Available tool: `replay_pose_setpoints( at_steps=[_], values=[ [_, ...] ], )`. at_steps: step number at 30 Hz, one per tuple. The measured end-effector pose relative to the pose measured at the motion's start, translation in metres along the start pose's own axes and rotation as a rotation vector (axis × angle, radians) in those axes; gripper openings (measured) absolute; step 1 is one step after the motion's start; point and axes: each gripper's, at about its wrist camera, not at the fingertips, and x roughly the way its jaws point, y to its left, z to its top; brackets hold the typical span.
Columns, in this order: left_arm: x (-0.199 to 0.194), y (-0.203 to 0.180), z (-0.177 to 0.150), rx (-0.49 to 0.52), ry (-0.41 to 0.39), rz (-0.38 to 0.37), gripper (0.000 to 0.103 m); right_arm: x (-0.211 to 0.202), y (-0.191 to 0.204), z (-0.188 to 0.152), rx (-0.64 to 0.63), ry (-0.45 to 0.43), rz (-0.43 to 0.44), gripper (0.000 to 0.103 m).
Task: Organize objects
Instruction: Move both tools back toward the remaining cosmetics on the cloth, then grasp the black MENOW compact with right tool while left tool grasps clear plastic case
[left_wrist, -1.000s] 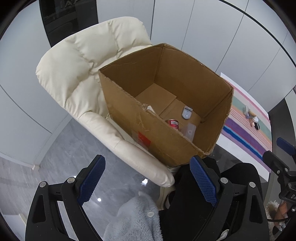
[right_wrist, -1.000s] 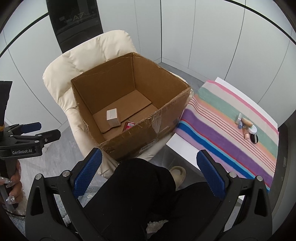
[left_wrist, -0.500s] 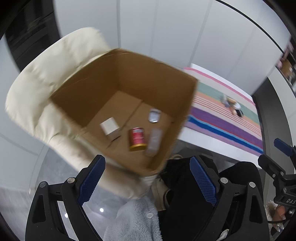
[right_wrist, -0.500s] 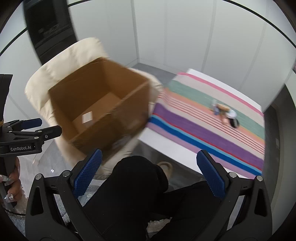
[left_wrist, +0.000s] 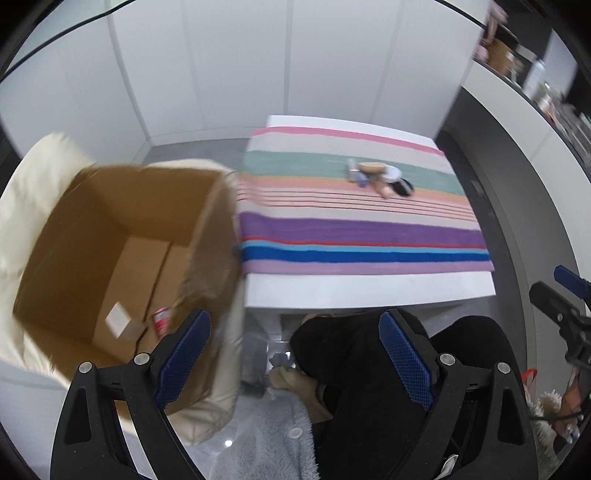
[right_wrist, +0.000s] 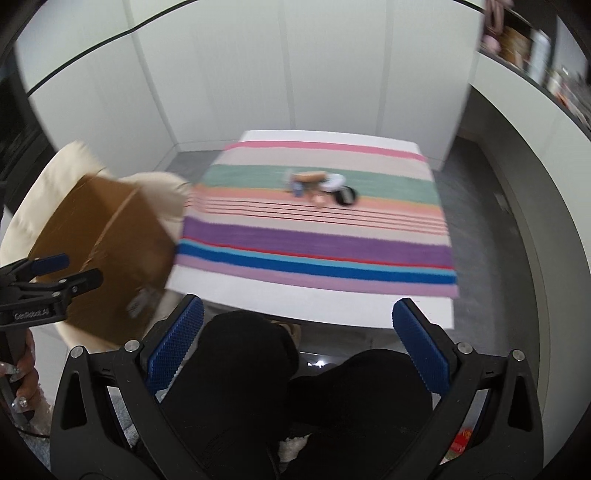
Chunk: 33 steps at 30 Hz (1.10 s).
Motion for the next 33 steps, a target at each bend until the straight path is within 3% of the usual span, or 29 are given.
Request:
replay_pose_setpoints(
  at_steps=[9,16,22,33],
  values=[
    [0.034,-0.049,0.035,0.099,0.026,-0.035,0.094,0.026,-0.074,0.011,0.088,-0.023,-0.079,0.103],
    [0.077,-0.082,0.082,0.154,0.002,-0.054,0.094,0.079,-0.098,0.039,0.094,-0.028,-0.062,0.103],
    [0.149,-0.085,0.124,0.137,0.025,-0.04,0.094,0.141,-0.1,0.067,0.082,-0.015,-0.018,0.103],
    [0.299,-0.075,0.203,0.033,0.042,-0.023,0.094,0.285,-0.104,0.107,0.011,0.007,-0.051,0.1]
  ],
)
